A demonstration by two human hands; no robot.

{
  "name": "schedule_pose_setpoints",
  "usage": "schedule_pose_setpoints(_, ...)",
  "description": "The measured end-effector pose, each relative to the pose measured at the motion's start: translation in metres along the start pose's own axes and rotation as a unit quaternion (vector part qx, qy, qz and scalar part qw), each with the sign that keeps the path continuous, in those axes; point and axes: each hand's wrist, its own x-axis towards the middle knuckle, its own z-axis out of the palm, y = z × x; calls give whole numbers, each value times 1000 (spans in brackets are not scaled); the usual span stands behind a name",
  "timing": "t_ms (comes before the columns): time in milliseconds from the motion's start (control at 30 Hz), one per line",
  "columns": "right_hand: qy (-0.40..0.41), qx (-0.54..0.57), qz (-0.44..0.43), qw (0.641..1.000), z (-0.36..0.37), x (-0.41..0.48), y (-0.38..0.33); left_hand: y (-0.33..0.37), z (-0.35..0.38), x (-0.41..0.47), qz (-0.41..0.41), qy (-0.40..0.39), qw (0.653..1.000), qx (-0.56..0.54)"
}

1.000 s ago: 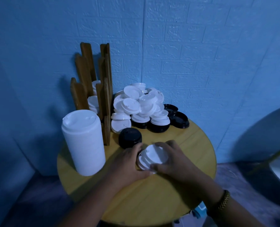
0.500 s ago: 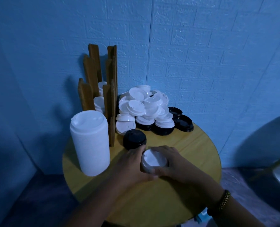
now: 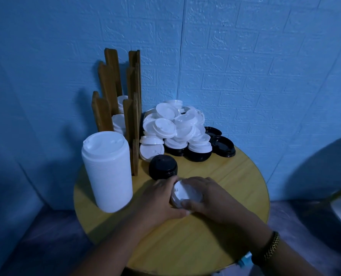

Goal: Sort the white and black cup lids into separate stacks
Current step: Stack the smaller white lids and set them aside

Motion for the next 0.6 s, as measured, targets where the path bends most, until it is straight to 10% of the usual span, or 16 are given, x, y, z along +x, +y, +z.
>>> schedule_pose_setpoints(600, -65, -17, 12, 998, -7, 8, 3, 0, -2, -2, 5, -13, 1000, 15)
